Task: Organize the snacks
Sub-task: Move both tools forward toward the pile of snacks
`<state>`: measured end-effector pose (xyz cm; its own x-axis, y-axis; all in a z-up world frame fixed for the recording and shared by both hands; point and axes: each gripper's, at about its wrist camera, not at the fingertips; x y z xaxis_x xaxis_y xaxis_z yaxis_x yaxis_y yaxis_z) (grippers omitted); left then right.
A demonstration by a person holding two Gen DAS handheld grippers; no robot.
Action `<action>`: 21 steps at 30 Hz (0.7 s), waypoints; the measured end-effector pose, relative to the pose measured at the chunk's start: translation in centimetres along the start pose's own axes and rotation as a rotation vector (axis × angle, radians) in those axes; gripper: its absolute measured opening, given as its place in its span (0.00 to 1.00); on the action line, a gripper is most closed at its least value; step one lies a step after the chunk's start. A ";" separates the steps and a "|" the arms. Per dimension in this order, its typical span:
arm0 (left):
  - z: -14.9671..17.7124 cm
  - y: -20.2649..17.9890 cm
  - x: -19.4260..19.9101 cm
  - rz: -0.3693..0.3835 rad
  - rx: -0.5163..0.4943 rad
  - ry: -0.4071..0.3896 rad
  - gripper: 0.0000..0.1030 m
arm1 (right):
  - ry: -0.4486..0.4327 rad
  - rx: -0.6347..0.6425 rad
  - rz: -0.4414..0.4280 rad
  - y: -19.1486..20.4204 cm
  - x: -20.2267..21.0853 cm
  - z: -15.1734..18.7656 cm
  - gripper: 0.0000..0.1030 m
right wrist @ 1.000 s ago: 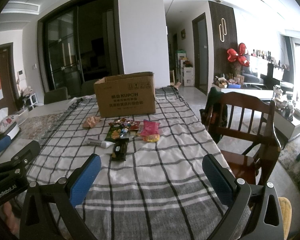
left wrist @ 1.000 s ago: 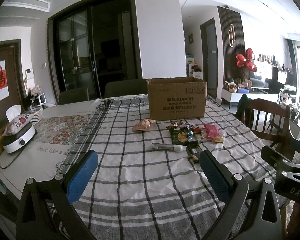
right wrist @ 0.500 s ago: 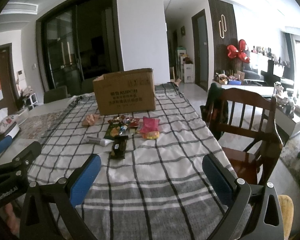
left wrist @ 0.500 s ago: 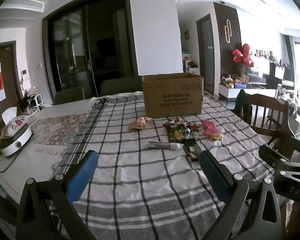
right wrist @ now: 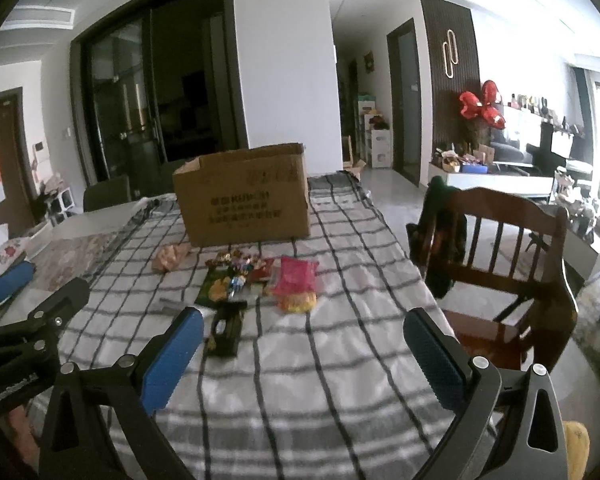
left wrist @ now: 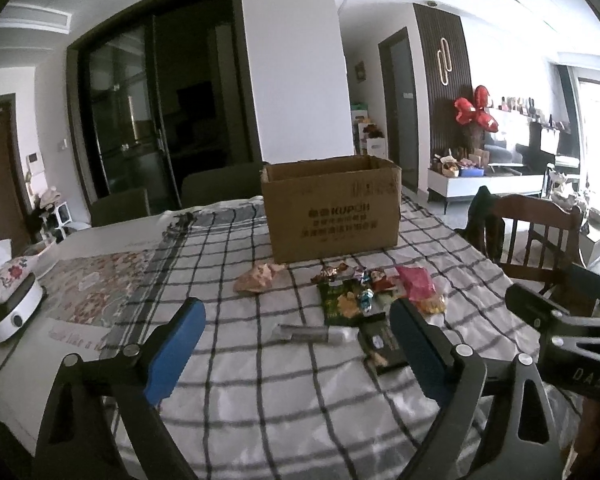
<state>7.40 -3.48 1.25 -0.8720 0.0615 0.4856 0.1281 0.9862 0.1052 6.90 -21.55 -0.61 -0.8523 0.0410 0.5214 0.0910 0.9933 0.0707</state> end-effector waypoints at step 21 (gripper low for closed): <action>-1.7 -3.4 -13.7 0.246 -0.137 0.180 0.43 | 0.208 0.027 -0.098 -0.5 -12.7 -1.7 0.61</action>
Point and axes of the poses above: each gripper's, at about its wrist camera, not at the fingertips, and x roughly against the way its jaws point, y to its left, z to its underside, and after that the axes turned 3 degrees about y, right-handed
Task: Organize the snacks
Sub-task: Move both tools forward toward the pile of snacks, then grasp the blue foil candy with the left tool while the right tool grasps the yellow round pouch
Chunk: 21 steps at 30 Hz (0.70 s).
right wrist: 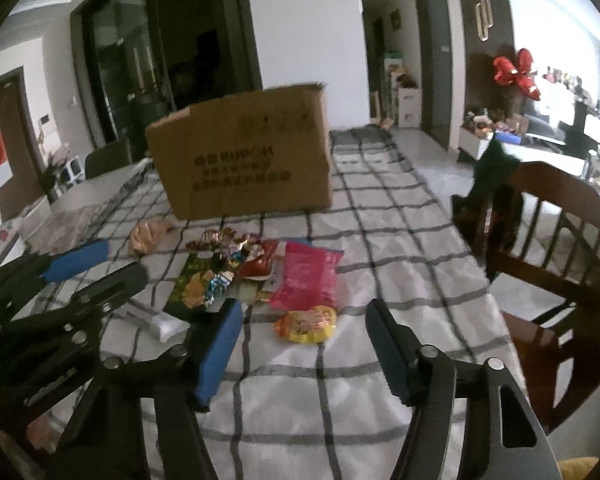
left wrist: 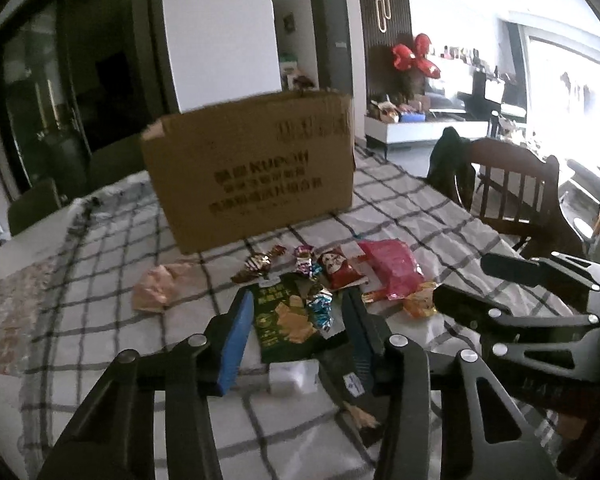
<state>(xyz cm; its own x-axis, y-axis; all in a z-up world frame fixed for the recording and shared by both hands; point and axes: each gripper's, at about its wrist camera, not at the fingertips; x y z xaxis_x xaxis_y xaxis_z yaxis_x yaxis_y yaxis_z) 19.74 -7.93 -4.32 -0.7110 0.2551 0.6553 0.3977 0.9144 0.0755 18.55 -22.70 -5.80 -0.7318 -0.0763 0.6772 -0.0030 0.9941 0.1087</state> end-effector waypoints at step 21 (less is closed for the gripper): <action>-0.6 -0.5 -7.5 0.090 -0.032 0.129 0.31 | 0.140 -0.027 -0.040 -1.3 -5.6 -0.1 0.47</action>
Point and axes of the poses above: each gripper's, at about its wrist camera, not at the fingertips, and x roughly against the way its jaws point, y to its left, z to its underside, and after that the axes turned 3 degrees about y, right-handed
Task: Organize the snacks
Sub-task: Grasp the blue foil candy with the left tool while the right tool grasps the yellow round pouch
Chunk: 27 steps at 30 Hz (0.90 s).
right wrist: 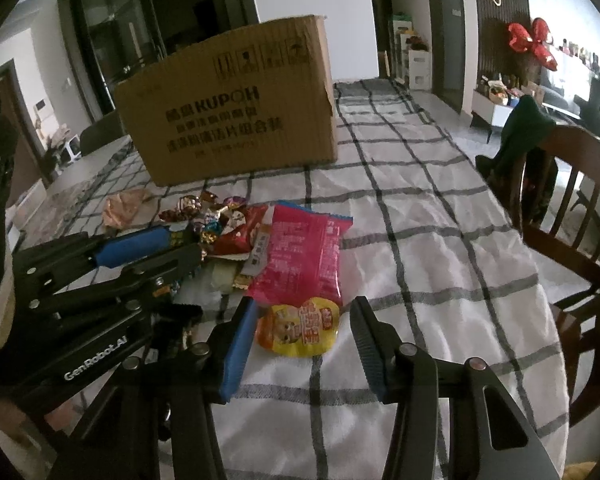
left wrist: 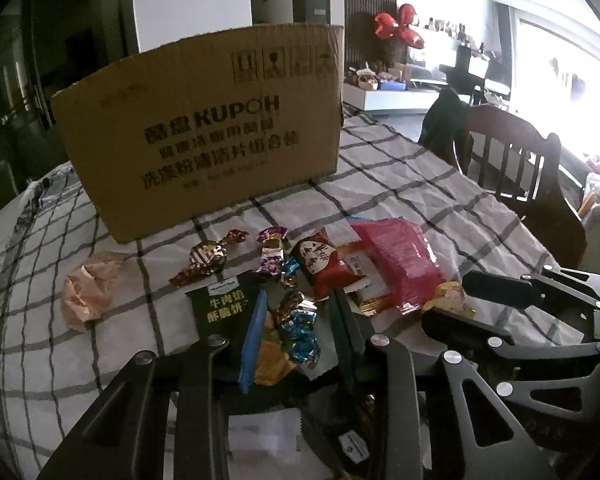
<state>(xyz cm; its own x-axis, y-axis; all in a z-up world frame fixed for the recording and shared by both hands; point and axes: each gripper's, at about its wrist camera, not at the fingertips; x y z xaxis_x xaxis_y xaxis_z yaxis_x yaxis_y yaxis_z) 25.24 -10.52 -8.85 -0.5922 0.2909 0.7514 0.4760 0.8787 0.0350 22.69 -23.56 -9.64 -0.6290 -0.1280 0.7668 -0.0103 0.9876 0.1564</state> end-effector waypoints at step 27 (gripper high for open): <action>0.2 -0.3 1.8 0.015 0.045 -0.001 0.22 | -0.023 -0.022 -0.045 -0.2 1.0 0.4 0.20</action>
Point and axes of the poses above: each gripper's, at about its wrist camera, not at the fingertips, and x roughly against the way its jaws point, y to its left, z to its underside, and after that the axes turned 3 degrees about y, right-handed
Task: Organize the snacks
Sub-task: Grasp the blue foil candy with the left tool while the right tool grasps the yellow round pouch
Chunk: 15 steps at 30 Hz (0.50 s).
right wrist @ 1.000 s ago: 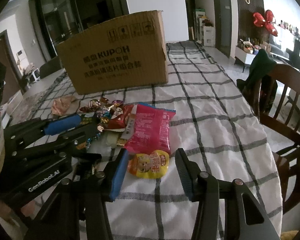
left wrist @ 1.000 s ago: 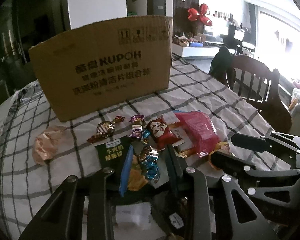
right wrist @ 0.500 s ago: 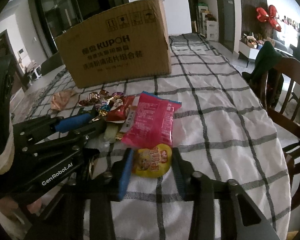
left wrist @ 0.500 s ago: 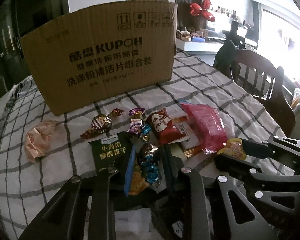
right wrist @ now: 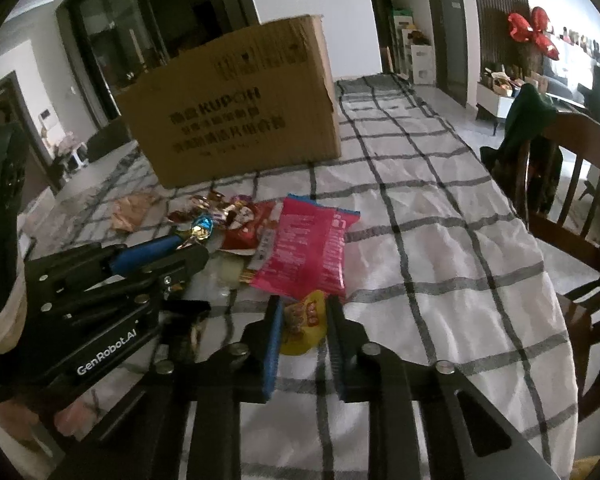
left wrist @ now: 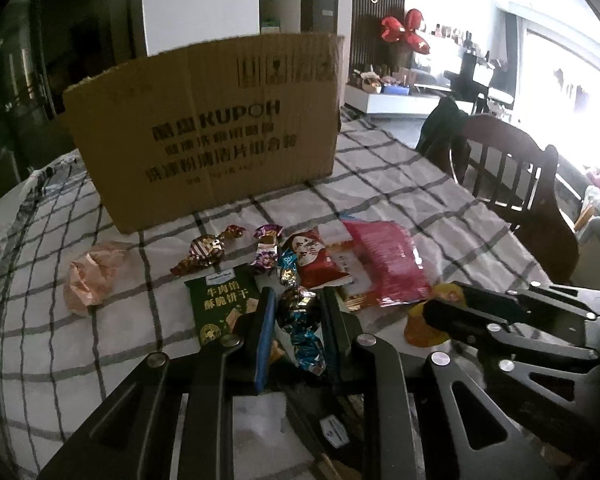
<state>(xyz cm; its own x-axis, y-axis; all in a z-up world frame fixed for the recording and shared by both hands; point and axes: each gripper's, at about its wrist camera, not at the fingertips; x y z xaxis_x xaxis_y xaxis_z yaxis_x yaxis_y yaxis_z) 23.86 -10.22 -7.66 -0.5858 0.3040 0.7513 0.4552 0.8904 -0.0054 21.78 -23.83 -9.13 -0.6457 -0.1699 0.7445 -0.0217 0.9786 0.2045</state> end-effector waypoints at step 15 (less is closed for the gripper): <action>0.4 -0.5 4.0 -0.004 0.033 -0.047 0.22 | -0.090 0.013 -0.038 1.1 3.2 -0.3 0.17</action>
<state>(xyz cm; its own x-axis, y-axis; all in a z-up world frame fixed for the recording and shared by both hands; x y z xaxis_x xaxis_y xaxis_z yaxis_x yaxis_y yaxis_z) 21.06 -9.29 -4.89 -0.6187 0.3150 0.7197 0.4305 0.9022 -0.0248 19.91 -23.31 -6.39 -0.7105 -0.1962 0.6758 -0.0569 0.9732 0.2227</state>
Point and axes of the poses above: each gripper's, at about its wrist camera, not at the fingertips, and x roughly against the way its jaws point, y to its left, z to its underside, and after that the axes turned 3 degrees about y, right-handed
